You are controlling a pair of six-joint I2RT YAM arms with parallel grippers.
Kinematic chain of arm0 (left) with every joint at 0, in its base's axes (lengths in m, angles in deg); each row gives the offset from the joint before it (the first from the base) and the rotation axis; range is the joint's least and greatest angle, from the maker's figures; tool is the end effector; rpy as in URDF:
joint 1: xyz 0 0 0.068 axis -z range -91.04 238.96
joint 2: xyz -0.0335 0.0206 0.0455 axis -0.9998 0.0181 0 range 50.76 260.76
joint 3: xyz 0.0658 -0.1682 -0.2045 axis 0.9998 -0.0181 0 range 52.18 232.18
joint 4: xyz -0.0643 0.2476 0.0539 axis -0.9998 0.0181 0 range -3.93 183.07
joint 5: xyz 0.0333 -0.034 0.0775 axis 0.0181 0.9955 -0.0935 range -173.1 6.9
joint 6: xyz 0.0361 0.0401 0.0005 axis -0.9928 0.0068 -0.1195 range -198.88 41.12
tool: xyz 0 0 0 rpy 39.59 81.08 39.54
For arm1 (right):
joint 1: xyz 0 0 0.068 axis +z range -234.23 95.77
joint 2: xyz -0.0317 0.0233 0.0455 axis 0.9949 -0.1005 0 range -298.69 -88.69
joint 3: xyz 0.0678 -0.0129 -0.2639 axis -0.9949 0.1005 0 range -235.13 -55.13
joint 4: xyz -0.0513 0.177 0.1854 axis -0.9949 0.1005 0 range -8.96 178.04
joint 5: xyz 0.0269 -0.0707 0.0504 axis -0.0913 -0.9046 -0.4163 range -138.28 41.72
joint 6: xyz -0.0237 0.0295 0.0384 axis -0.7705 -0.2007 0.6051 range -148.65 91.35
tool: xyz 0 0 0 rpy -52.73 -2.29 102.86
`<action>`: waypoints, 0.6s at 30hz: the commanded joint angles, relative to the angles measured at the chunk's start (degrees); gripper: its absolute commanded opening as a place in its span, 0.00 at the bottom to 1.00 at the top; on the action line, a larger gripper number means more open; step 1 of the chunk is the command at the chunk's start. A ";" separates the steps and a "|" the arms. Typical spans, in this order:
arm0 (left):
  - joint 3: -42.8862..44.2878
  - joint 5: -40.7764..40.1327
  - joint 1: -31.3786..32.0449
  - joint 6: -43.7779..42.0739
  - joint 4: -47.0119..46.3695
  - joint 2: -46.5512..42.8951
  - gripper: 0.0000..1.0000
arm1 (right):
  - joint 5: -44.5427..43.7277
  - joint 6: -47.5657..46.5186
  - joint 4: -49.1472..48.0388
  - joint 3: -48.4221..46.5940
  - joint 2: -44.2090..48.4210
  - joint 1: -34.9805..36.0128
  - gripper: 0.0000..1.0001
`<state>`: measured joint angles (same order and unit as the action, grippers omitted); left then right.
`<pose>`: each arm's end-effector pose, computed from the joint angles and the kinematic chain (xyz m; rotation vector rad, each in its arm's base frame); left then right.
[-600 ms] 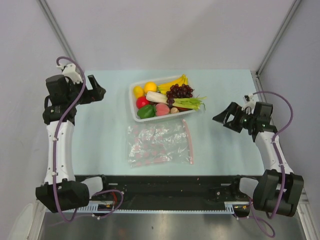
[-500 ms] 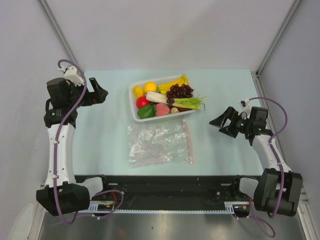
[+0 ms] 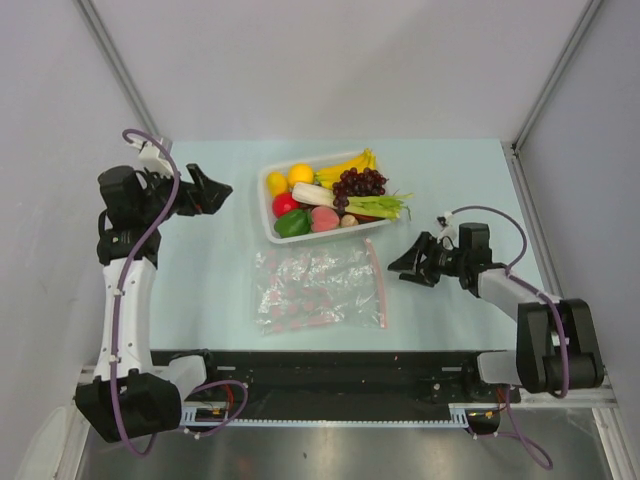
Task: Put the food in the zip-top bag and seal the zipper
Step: Pick up the zipper food storage bag at the center of the board.
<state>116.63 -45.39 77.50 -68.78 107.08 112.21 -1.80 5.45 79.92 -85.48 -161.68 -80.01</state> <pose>0.2322 0.0248 0.3865 0.1021 1.8574 -0.6012 0.2348 0.0433 0.1788 0.1630 2.3319 1.2702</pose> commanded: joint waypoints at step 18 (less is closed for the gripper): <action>-0.02 1.40 0.48 0.70 -2.82 -0.28 1.00 | 2.03 0.61 -17.68 -1.47 -19.91 8.60 0.52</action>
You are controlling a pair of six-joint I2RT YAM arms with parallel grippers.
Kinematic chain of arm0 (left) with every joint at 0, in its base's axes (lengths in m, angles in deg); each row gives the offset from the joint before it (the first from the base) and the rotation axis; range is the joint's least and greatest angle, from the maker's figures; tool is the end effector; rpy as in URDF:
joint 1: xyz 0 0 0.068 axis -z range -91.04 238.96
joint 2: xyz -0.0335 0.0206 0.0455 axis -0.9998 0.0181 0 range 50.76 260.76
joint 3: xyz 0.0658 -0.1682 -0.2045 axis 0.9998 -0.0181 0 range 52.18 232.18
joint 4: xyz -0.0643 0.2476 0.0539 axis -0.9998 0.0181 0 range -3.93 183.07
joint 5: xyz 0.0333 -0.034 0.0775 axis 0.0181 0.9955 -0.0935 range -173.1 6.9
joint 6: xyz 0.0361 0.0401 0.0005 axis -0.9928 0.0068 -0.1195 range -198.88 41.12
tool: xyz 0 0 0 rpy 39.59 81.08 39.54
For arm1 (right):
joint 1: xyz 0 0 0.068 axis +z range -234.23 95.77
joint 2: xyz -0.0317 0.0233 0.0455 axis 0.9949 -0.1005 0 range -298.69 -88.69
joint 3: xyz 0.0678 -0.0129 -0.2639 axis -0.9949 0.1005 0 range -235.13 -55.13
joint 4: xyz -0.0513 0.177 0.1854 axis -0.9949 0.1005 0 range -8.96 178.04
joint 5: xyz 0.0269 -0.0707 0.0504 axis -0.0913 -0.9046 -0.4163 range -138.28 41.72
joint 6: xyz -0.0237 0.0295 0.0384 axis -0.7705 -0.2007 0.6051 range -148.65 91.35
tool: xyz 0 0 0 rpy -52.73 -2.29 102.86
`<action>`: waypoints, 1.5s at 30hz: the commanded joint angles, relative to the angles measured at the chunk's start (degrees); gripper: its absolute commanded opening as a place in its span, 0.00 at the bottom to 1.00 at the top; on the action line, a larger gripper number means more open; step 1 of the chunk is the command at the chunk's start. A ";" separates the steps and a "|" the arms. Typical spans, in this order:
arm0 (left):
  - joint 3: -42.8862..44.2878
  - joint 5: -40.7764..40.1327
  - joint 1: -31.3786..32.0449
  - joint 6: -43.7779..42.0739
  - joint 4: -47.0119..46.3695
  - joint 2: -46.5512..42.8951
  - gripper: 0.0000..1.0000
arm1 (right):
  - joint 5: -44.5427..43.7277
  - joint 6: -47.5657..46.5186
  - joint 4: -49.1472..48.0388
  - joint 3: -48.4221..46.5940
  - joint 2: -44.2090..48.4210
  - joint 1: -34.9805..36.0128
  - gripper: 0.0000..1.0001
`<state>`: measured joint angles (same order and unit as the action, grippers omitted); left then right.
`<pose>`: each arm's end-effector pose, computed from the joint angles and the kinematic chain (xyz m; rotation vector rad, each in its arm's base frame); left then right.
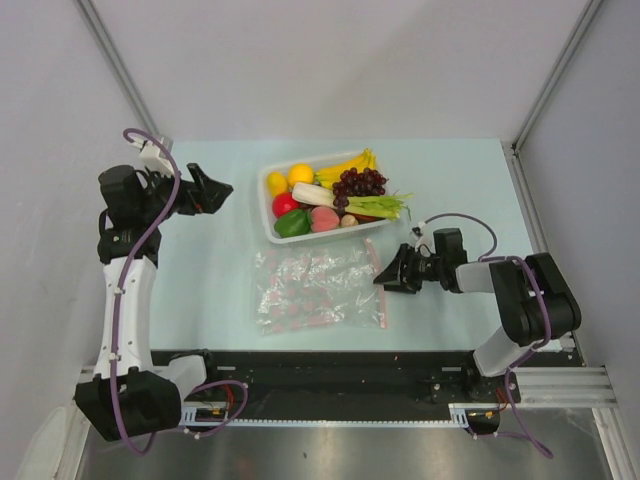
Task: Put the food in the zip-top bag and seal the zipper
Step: Pick up the zipper food storage bag at the center of the board, then open the zipper of the food storage bag.
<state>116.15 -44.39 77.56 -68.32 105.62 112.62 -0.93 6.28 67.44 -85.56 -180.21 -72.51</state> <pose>0.2350 0.0246 0.3847 0.1121 1.8480 -0.6203 0.2534 0.0794 0.1197 0.0834 2.4769 1.3599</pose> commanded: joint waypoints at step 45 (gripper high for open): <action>13.99 -9.89 51.56 8.94 -7.33 11.79 1.00 | -4.89 -25.09 34.97 -25.20 46.27 5.74 0.00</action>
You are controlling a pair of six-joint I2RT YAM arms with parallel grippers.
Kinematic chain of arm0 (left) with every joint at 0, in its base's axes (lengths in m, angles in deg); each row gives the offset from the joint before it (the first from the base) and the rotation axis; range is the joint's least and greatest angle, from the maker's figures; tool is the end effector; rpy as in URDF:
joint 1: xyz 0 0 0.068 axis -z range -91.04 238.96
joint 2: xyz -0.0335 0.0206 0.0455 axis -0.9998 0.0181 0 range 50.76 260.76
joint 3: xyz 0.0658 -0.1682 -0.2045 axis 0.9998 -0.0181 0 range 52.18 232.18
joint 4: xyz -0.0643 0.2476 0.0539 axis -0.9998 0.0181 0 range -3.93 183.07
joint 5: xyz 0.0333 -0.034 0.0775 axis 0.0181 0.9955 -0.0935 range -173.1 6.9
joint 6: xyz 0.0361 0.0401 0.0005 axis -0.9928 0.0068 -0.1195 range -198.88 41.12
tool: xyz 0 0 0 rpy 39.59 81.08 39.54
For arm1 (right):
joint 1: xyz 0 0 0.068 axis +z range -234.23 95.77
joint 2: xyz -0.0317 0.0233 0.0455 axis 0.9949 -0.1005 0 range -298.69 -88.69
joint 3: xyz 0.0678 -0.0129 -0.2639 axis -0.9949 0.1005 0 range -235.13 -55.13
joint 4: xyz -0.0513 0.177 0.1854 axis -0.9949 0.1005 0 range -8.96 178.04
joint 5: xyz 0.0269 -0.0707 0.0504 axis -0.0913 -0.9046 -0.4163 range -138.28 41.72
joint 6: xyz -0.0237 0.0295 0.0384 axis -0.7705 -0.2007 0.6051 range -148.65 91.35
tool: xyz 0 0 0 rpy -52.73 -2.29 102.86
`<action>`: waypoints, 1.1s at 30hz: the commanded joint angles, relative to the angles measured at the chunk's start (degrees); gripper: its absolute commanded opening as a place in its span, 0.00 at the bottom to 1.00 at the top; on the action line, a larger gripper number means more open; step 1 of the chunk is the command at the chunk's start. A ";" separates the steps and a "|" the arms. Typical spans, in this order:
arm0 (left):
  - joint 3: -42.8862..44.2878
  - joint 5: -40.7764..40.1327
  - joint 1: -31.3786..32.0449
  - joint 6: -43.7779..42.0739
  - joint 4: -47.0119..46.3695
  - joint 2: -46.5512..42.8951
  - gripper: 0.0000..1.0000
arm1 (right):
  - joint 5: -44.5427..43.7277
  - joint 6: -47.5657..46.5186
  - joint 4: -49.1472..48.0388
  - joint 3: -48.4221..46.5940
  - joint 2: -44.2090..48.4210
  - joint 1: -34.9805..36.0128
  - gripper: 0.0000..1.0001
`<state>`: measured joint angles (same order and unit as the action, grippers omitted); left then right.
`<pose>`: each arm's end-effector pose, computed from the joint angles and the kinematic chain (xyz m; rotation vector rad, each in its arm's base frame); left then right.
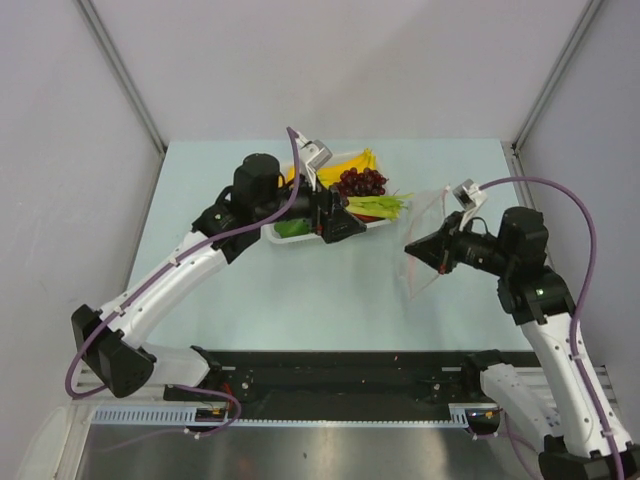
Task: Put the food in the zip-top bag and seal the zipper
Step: Open the zipper of the food storage bag.
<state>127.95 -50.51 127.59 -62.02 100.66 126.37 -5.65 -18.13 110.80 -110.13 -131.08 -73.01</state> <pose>0.2223 -0.2023 0.4039 0.7831 1.7884 -1.1798 0.1392 0.0523 0.3739 -0.5357 1.8190 0.9519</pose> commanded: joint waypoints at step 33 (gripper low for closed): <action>9.48 -17.13 11.03 2.39 10.37 5.07 0.00 | -18.36 -6.65 -5.24 -5.54 -3.23 21.74 0.32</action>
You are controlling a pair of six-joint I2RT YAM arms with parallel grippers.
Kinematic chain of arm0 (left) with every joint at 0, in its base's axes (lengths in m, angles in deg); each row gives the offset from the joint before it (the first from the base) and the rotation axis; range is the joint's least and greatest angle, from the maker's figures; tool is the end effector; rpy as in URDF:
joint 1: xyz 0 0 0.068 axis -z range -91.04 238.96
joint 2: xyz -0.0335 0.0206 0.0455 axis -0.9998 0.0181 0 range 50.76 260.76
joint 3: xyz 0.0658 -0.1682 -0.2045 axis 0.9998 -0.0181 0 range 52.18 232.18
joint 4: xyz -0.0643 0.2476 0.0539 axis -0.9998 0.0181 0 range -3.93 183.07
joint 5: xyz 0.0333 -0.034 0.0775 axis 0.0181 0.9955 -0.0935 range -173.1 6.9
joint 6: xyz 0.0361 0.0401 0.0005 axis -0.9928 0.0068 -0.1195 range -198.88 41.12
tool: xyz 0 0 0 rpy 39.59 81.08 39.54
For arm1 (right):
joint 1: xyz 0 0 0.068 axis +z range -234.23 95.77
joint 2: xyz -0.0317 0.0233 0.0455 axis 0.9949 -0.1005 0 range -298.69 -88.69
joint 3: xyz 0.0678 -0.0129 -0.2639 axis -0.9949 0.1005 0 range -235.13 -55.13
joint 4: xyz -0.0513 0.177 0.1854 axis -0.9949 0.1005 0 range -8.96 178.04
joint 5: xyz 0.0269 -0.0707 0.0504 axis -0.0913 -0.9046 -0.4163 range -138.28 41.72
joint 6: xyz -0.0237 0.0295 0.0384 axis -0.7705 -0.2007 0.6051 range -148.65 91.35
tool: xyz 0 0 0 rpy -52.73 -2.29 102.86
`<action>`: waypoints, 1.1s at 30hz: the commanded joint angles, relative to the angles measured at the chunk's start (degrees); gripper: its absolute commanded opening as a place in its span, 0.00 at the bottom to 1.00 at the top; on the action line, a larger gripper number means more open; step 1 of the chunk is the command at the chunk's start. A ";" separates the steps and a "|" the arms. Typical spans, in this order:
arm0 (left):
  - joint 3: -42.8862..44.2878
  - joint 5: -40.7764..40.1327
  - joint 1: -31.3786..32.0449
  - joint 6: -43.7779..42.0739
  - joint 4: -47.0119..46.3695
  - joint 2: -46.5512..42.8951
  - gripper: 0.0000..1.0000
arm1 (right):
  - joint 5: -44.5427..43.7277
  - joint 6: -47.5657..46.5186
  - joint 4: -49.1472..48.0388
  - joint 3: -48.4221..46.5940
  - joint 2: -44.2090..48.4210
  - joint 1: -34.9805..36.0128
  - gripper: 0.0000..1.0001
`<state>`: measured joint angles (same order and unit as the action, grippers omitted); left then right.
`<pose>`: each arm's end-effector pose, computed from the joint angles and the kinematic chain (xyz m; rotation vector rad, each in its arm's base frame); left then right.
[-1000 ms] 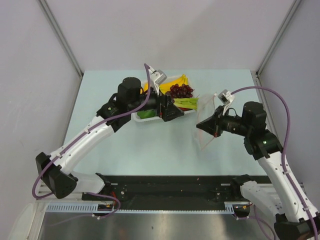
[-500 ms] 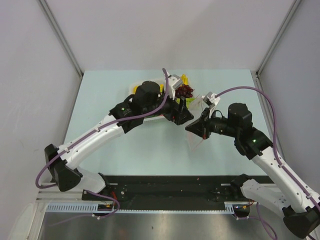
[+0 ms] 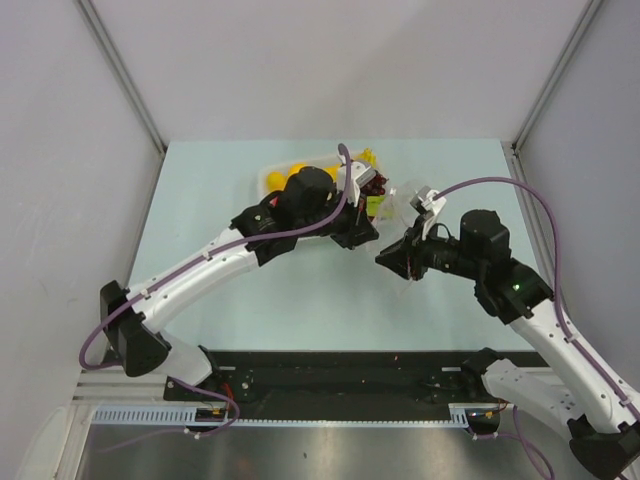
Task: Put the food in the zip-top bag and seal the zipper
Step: Open the zipper of the food storage bag.
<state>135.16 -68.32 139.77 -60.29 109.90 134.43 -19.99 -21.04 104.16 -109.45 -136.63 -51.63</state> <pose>0.2047 -0.2656 0.3879 0.7619 1.9981 -1.0072 0.1432 0.1117 0.3660 -0.7593 1.7798 0.9362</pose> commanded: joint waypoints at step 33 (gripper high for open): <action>-1.59 -58.32 -25.14 -36.19 32.31 -30.97 0.00 | 8.36 -1.73 -13.80 -11.07 -16.83 0.54 0.53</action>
<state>135.78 -122.90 115.00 -94.26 144.11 97.85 -12.78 -22.74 92.68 -117.78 -153.72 -51.35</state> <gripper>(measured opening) 0.007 0.525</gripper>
